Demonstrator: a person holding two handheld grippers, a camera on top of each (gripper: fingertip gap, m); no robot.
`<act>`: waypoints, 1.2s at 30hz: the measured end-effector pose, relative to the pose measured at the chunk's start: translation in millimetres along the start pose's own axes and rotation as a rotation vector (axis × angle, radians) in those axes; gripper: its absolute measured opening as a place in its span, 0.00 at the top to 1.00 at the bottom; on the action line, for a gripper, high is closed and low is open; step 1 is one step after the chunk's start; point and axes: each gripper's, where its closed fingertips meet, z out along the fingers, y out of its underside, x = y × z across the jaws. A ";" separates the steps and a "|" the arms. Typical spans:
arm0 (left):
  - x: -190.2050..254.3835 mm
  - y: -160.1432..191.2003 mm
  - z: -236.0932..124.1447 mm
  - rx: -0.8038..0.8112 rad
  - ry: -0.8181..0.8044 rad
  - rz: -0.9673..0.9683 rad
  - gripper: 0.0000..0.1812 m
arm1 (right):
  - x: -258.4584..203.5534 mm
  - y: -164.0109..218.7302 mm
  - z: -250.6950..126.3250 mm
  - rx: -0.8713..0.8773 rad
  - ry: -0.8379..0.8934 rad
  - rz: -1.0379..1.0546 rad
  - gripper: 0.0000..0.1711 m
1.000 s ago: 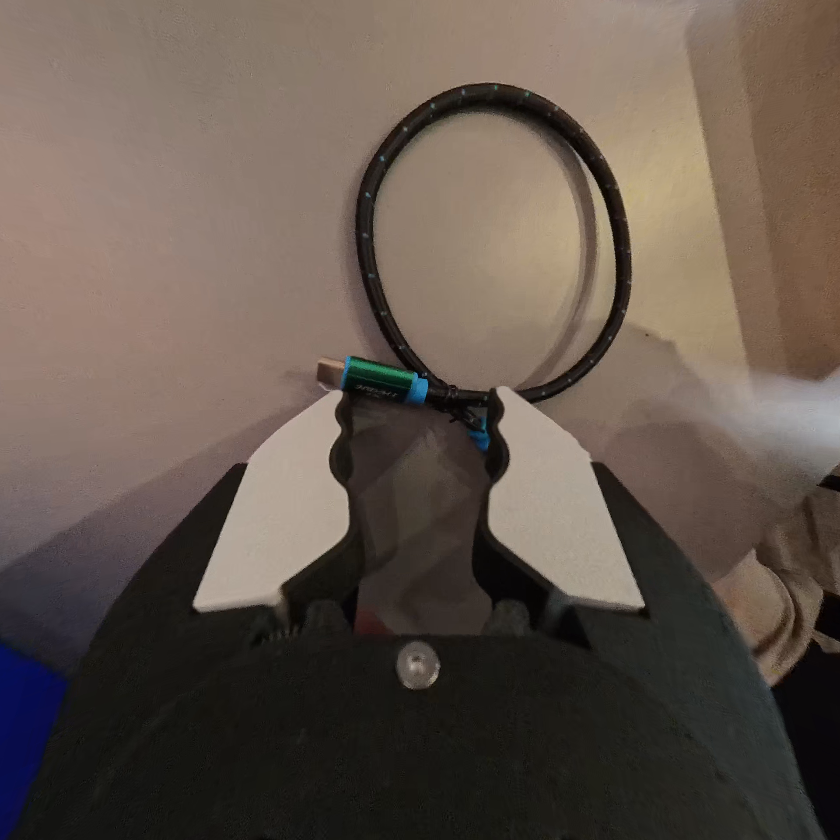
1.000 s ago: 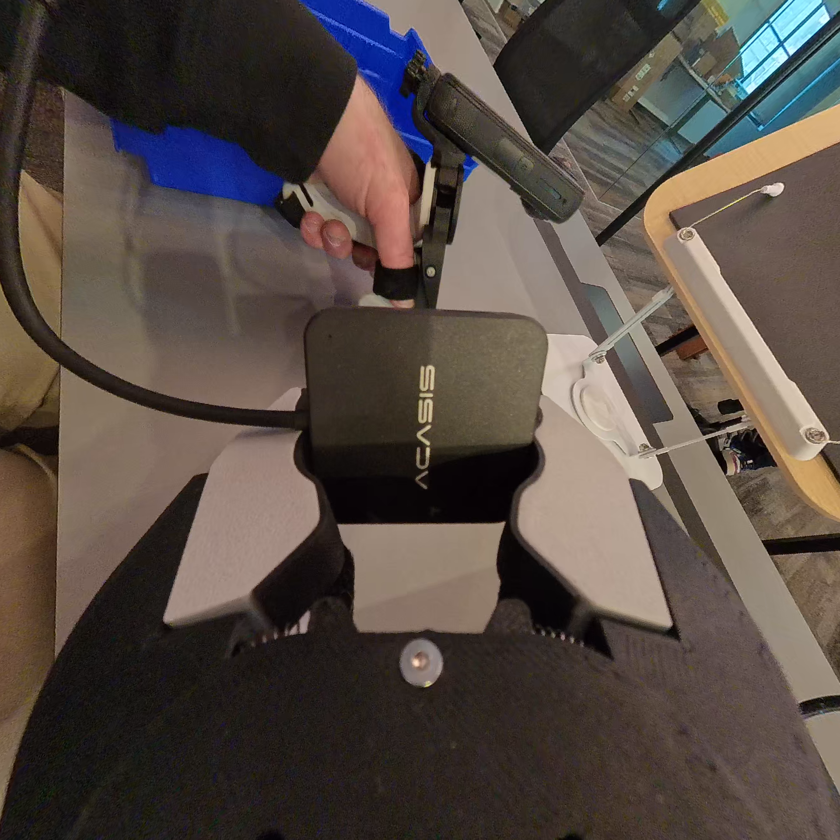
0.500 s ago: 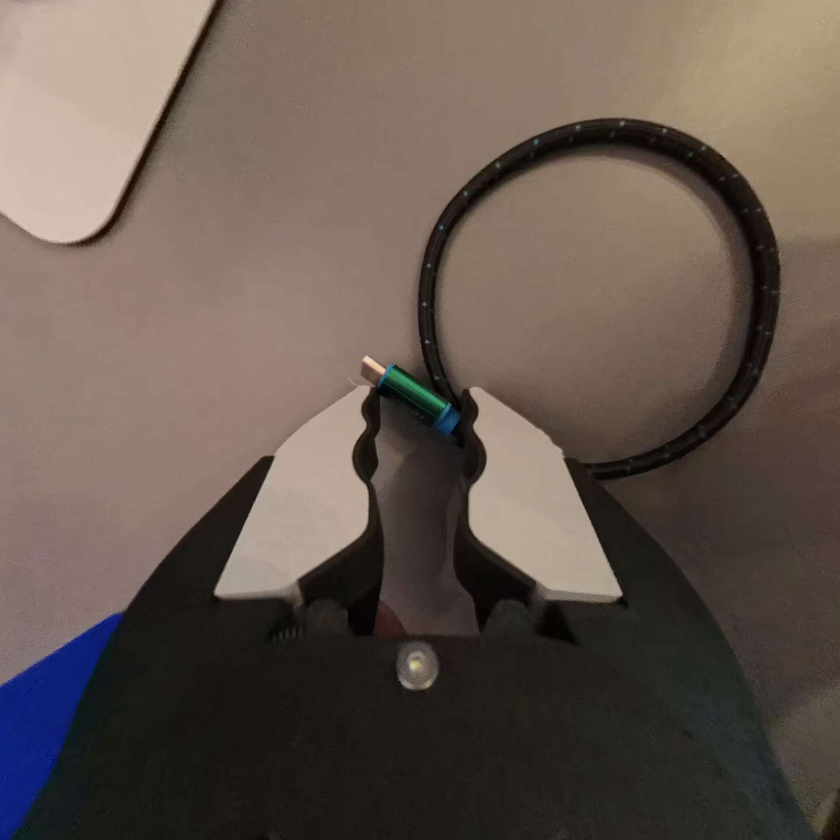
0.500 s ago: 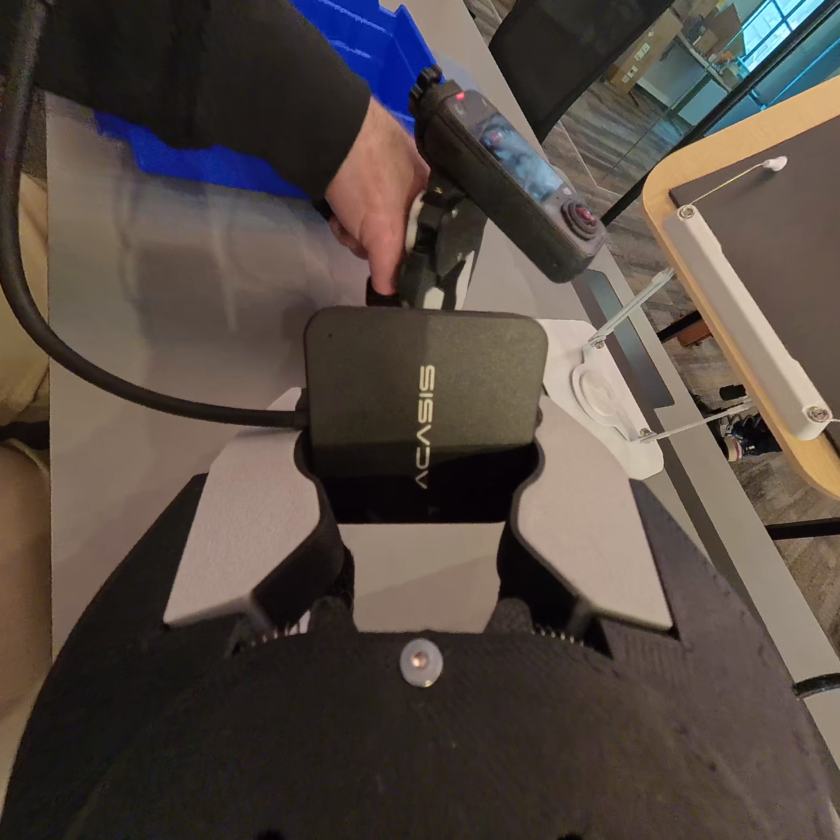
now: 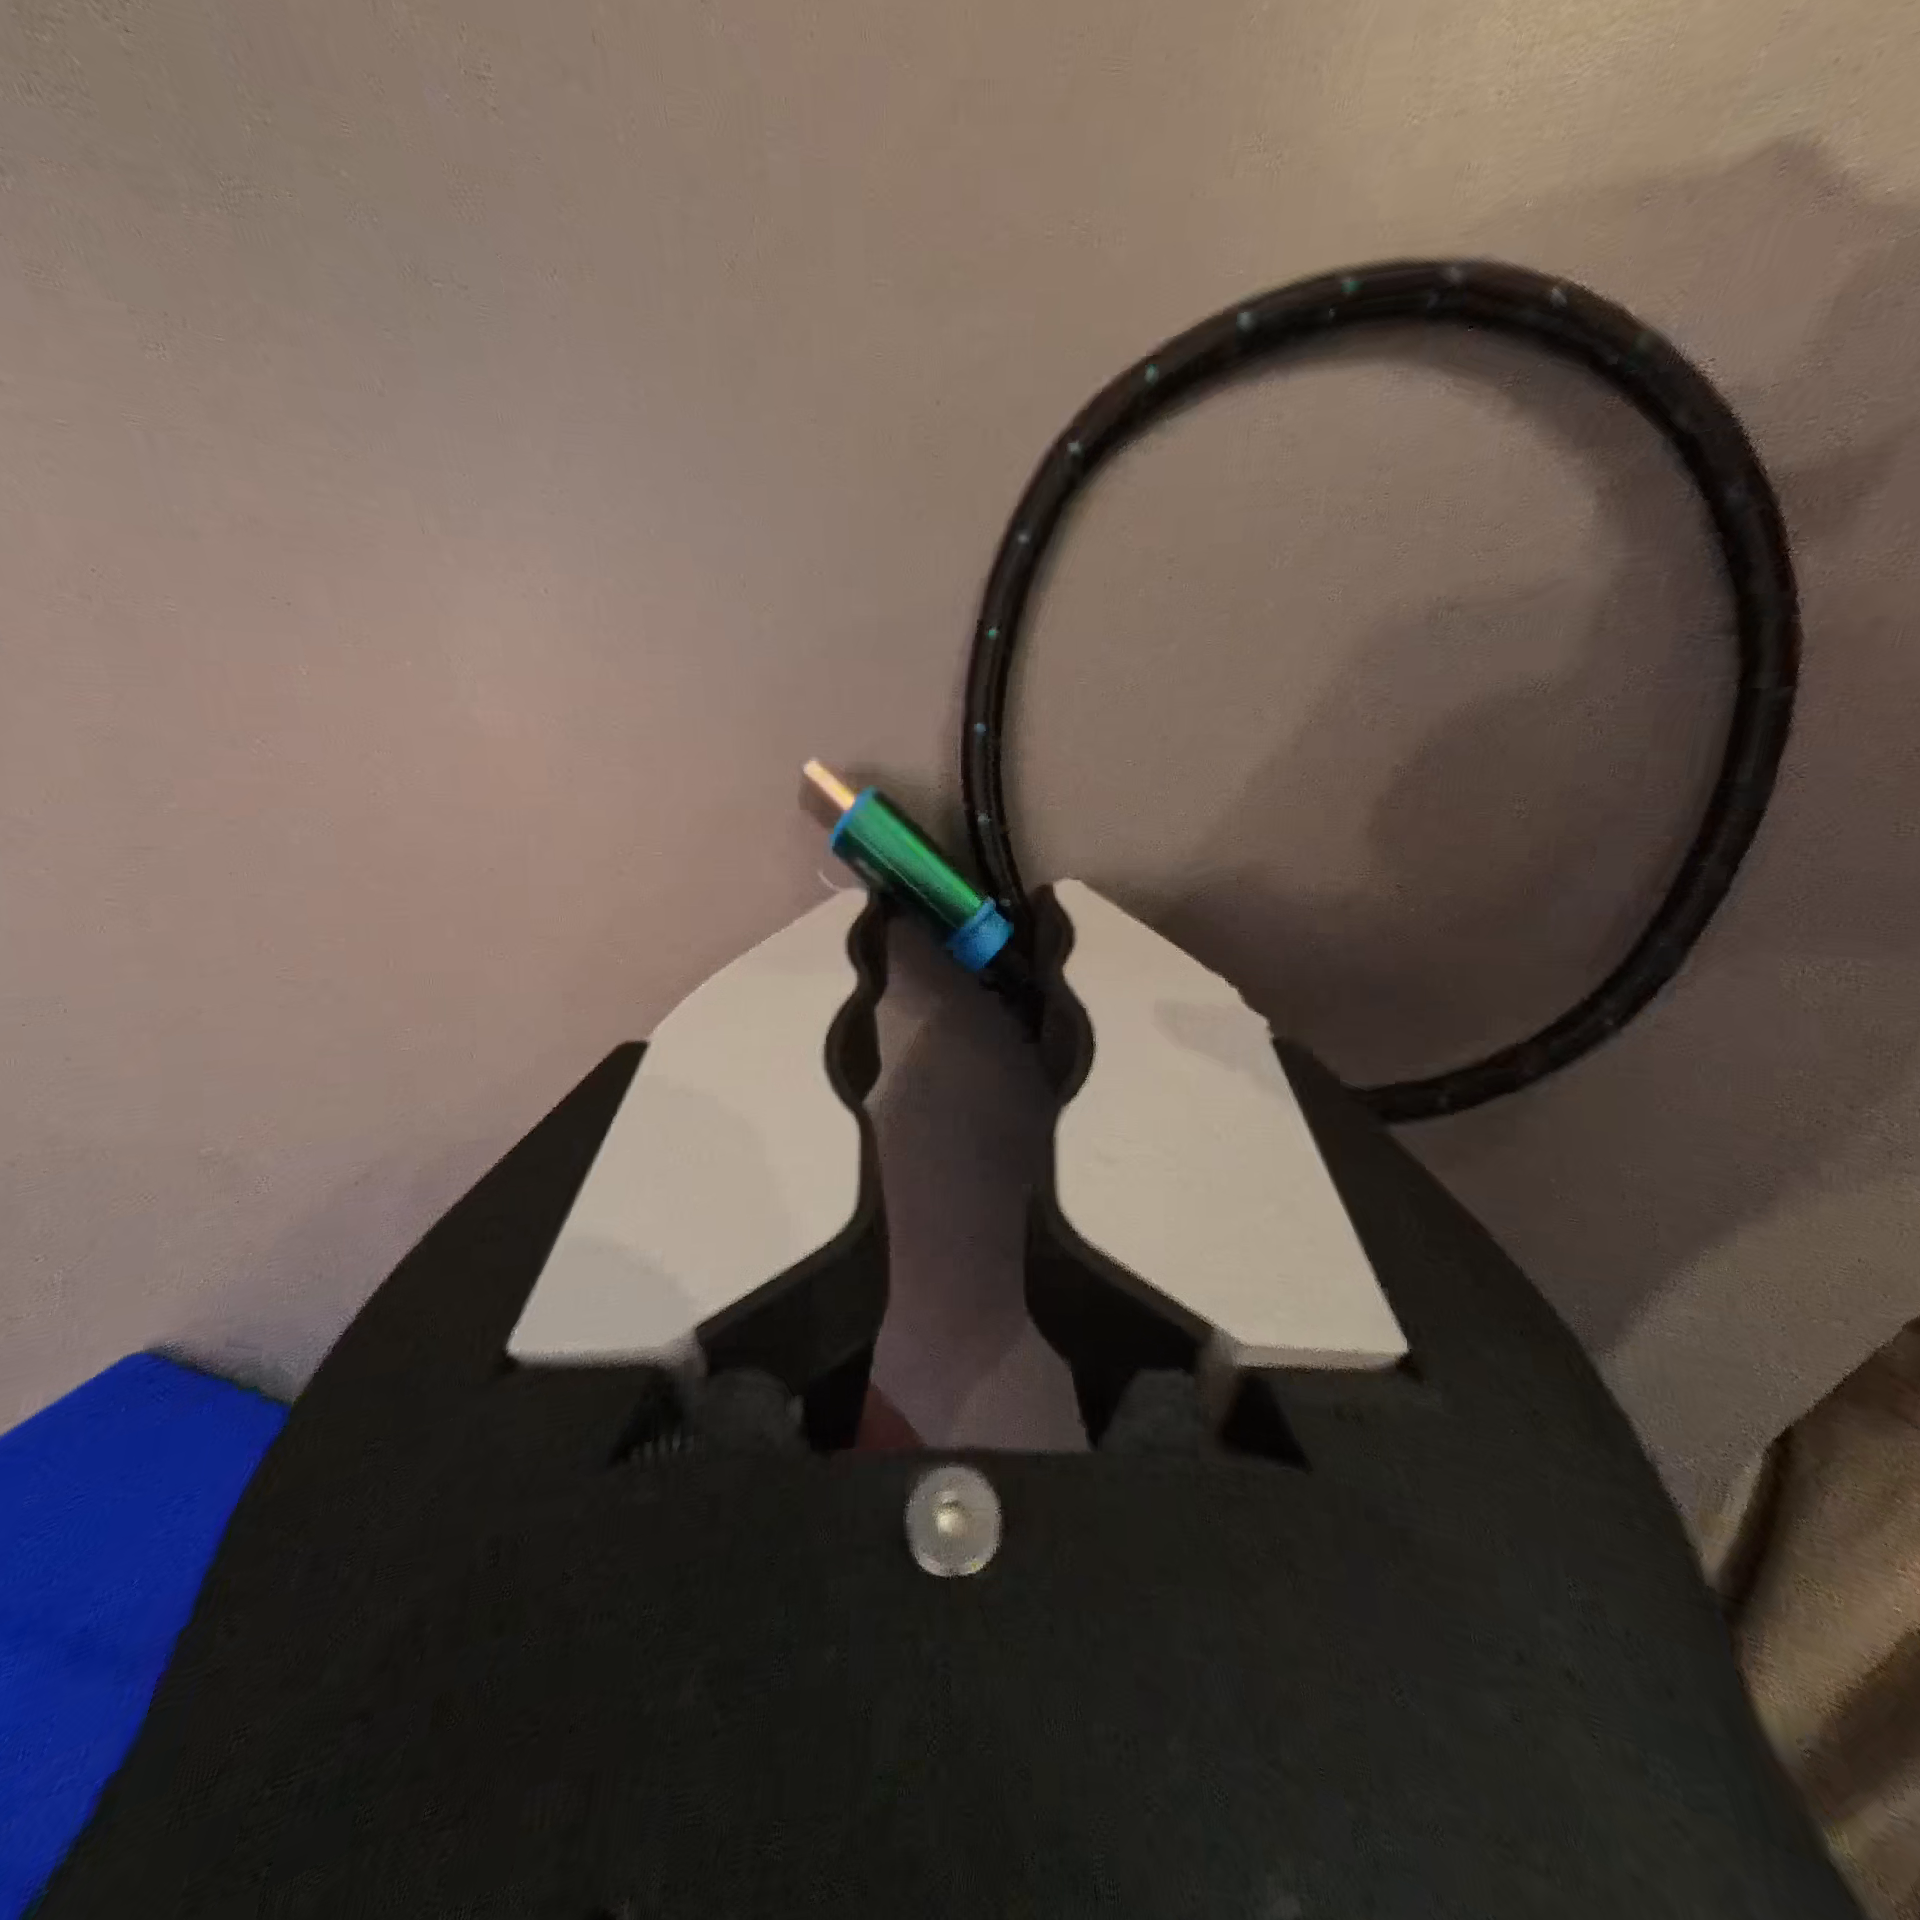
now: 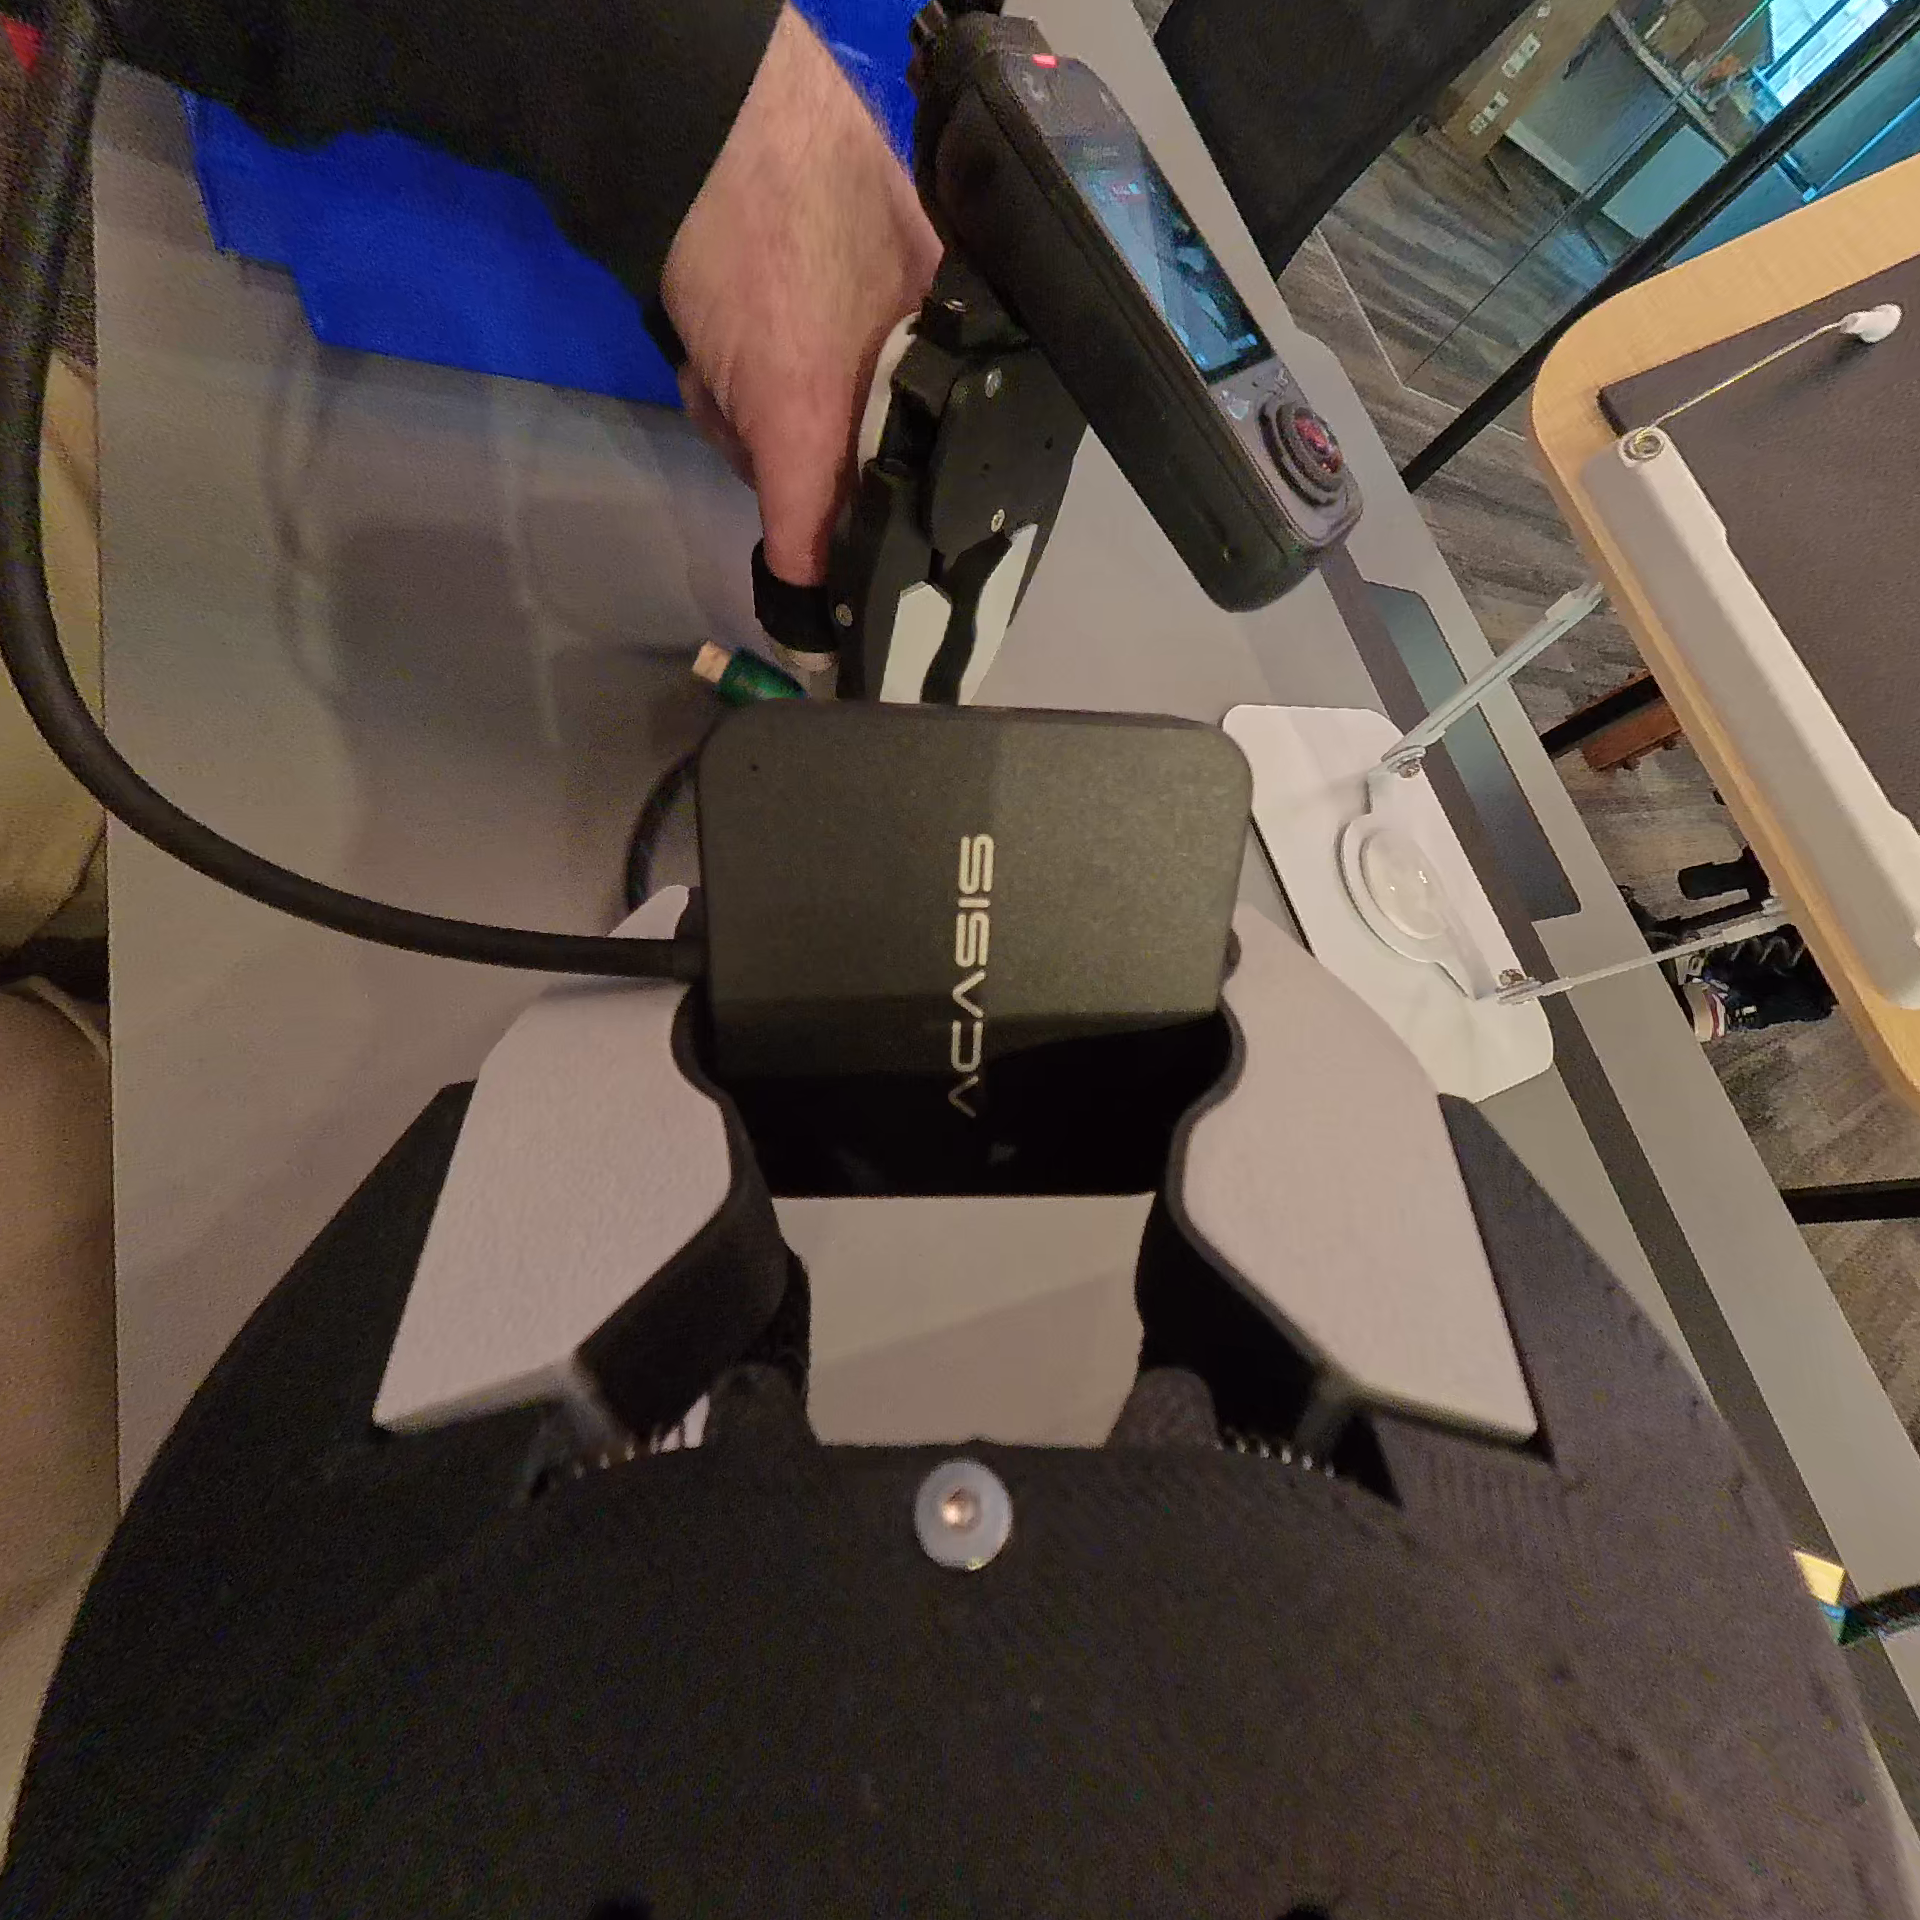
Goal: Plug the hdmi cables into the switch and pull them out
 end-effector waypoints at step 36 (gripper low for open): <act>57.7 -41.2 -123.9 0.278 -0.960 1.037 0.93 | -34.6 27.7 32.4 -0.251 -0.271 0.091 0.50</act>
